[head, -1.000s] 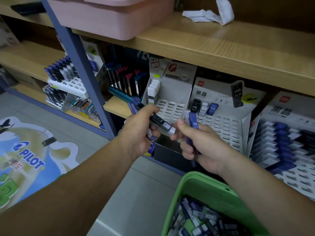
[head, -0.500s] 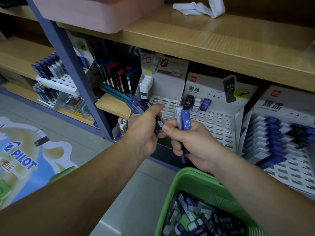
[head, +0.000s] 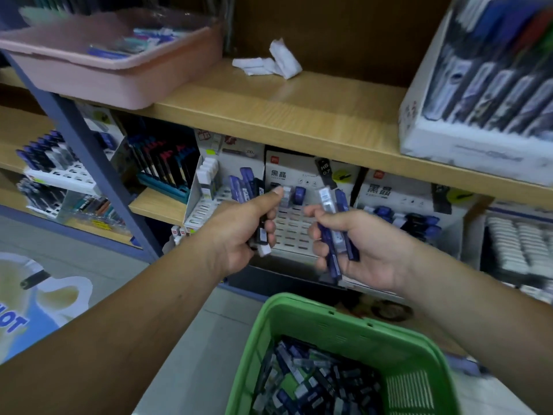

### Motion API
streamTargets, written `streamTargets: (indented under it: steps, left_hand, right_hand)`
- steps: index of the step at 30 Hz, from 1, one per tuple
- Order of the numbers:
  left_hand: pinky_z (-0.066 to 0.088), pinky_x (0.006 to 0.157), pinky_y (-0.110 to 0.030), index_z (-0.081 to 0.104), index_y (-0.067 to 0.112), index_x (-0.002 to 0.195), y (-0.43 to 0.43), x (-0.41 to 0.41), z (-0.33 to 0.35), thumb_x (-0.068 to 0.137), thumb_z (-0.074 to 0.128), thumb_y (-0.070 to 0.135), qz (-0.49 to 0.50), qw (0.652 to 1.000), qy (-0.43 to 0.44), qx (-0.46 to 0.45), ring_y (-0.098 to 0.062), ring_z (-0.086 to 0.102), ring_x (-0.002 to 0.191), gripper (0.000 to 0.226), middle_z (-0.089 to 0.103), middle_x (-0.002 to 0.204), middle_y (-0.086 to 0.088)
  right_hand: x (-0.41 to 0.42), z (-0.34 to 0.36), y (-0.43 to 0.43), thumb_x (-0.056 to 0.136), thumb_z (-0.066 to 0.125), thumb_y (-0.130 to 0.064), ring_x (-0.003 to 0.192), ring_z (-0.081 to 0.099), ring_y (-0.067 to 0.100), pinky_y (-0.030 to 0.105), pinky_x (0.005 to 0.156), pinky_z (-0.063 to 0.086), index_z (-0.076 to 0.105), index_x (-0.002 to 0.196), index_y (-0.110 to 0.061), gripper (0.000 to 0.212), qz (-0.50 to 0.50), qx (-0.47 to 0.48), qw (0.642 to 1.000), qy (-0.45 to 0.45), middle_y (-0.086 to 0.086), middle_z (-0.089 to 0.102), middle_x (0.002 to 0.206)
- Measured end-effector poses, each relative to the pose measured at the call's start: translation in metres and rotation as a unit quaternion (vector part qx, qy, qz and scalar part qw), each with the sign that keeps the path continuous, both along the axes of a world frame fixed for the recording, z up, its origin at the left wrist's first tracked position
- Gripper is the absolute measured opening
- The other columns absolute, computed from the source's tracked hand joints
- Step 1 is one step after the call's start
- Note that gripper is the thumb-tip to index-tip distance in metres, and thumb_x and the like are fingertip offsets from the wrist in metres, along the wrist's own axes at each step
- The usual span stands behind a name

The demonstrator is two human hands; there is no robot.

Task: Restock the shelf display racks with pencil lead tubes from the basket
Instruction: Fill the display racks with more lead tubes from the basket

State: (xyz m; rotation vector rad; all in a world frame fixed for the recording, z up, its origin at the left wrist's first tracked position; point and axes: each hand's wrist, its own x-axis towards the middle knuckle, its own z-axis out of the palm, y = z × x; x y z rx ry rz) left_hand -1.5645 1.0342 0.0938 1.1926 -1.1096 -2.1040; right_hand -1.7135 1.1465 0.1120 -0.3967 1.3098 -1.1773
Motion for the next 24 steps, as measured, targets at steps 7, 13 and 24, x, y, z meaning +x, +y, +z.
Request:
streamTargets:
  steps: [7,13,24]
  left_hand:
    - [0.040,0.049,-0.027,0.070,0.016,0.075,0.079,-0.023,0.025,0.082,0.086,0.020,-0.192,0.981,-0.024,0.003,-0.011,0.044,0.050,0.017,0.054,0.066,0.000]
    - [0.039,0.051,-0.027,0.077,0.006,0.104,0.123,-0.053,0.026,0.073,0.090,0.023,-0.216,0.976,-0.003,-0.019,-0.012,0.042,0.052,0.037,0.062,0.072,-0.002]
    - [0.041,0.048,-0.025,0.072,-0.003,0.113,0.126,-0.083,0.008,0.095,0.071,0.028,-0.188,0.981,-0.050,0.005,-0.016,0.063,0.063,0.036,0.078,0.100,-0.019]
  right_hand:
    - [-0.025,0.023,0.064,0.092,0.072,-0.045,0.046,0.031,0.013,0.024,0.043,0.026,0.062,0.090,-0.018,0.028,0.007,-0.008,0.987,0.161,0.001,0.047,0.064]
    - [-0.051,0.024,0.100,0.088,0.079,-0.025,0.046,0.033,0.011,0.023,0.042,0.026,0.071,0.106,-0.016,0.023,-0.013,-0.017,0.986,0.168,-0.004,0.053,0.057]
    - [-0.106,0.001,0.131,0.100,0.065,-0.017,0.046,0.031,0.011,0.023,0.041,0.023,0.063,0.087,-0.015,0.013,-0.106,-0.018,0.986,0.125,0.009,0.070,0.086]
